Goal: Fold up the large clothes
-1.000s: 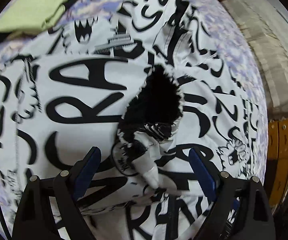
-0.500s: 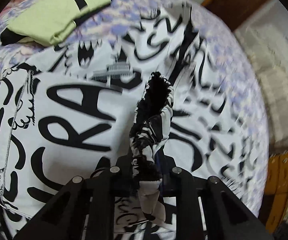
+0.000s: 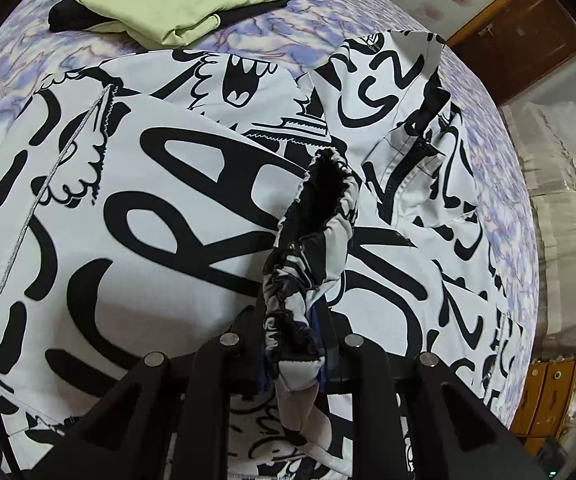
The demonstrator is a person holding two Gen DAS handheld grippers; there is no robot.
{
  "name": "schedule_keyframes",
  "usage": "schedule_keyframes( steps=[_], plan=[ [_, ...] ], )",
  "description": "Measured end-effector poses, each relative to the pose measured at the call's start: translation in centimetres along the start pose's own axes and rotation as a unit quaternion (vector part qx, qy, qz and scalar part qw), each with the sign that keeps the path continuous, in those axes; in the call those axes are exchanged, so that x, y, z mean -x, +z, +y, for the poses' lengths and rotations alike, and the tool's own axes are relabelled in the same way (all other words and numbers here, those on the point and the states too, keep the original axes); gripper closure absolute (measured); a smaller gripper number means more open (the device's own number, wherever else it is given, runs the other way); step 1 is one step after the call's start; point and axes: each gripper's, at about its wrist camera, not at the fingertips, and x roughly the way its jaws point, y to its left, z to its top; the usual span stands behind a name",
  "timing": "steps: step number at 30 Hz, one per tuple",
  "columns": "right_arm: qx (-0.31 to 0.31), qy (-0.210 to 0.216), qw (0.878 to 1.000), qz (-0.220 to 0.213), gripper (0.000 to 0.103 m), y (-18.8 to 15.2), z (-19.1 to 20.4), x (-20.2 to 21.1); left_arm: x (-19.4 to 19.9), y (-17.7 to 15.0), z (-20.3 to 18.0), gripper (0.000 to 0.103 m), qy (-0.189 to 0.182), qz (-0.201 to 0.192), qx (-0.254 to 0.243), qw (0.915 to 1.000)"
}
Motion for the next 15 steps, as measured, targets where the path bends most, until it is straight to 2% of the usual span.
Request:
schedule_keyframes(
  steps=[2,8,13,15],
  plan=[
    [-0.009,-0.016,1.000,0.008,0.103,0.1,-1.3,-0.8,-0.5,0.4,-0.4,0.087,0.007,0.002,-0.007,0.9999],
    [-0.021,-0.027,0.999,0.011,0.103,0.5,-3.7,-0.5,-0.7,0.3,-2.3,0.085,0.032,0.007,-0.053,0.9981],
    [-0.049,0.002,0.999,0.021,0.103,1.1,-4.4,0.0,0.5,-0.3,-2.4,0.075,0.068,0.003,-0.059,0.9959],
    [-0.022,0.020,0.999,0.011,0.103,1.5,-3.5,1.0,1.9,-0.5,-3.3,0.066,0.103,-0.011,-0.084,0.9910]
  ],
)
